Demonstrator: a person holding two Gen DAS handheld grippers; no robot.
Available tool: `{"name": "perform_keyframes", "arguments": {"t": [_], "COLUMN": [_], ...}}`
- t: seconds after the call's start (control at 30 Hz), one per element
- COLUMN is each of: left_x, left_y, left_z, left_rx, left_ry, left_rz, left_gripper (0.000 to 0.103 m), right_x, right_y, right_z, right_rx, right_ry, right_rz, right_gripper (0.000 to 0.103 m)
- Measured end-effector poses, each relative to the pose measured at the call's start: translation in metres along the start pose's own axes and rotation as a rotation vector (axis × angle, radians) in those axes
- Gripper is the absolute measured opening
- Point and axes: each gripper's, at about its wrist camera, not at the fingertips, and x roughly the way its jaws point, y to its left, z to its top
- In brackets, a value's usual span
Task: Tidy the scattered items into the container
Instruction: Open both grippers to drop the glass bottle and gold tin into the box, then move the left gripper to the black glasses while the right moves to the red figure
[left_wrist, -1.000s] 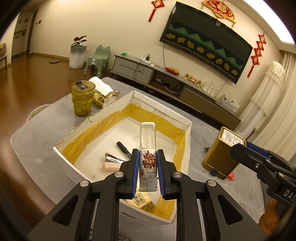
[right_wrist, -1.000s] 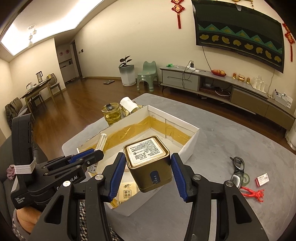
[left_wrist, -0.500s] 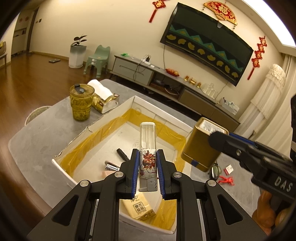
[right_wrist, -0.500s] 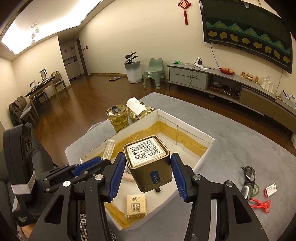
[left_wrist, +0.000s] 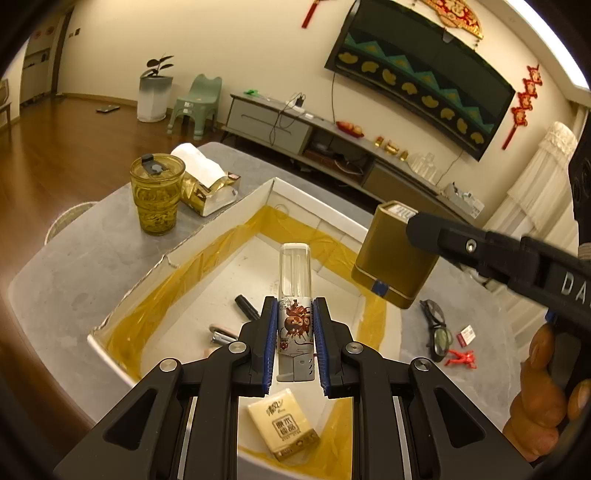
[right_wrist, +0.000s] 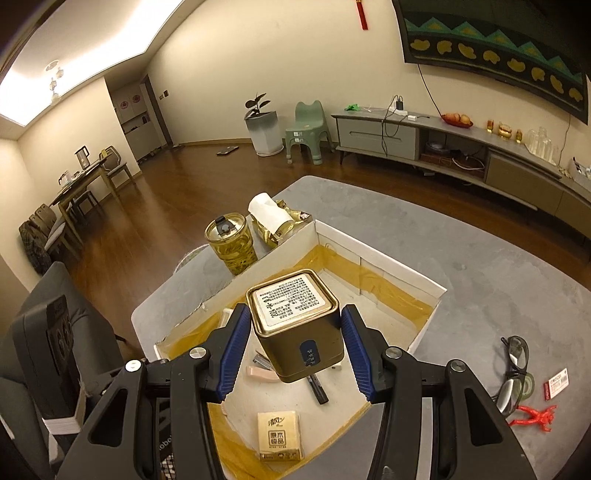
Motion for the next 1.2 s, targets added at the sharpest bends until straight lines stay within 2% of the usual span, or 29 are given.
{"name": "perform_keyframes", "arguments": {"t": [0.23, 0.5, 0.53, 0.57, 0.6, 0.67, 0.93, 1.2], "left_x": [0.014, 0.040, 0.050, 0.060, 0.067, 0.073, 0.032, -0.001], "left_y": [-0.005, -0.004, -0.004, -0.003, -0.002, 0.005, 0.031, 0.003], "left_z": [0.021, 0.050, 0.053, 0.054, 0.055, 0.053, 0.024, -0.019], "left_rx": [0.038, 0.015, 0.016, 0.017, 0.009, -0.023, -0.153, -0.097], "left_ry": [0.015, 0.042, 0.070, 0.109, 0.139, 0.164, 0.126, 0.131], "left_rz": [0.044, 0.051, 0.042, 0.038, 0.035, 0.020, -0.040, -0.022], "left_gripper": [0.020, 0.020, 0.027, 0.046, 0.051, 0.052, 0.052, 0.052], "right_x": [0.030, 0.066, 0.072, 0.079, 0.083, 0.087, 0.050, -0.010], "right_y": [-0.012, -0.023, -0.025, -0.029, -0.032, -0.039, -0.064, -0.076], "right_z": [0.020, 0.035, 0.036, 0.036, 0.034, 0.028, -0.020, -0.063], "right_rx": [0.041, 0.059, 0.062, 0.064, 0.069, 0.083, 0.145, 0.197], "right_ry": [0.045, 0.072, 0.076, 0.085, 0.094, 0.111, 0.111, 0.041], "right_rz": [-0.012, -0.072, -0.081, -0.092, -0.102, -0.110, 0.009, 0.131], "right_gripper": [0.052, 0.053, 0.053, 0.053, 0.053, 0.057, 0.059, 0.059]}}
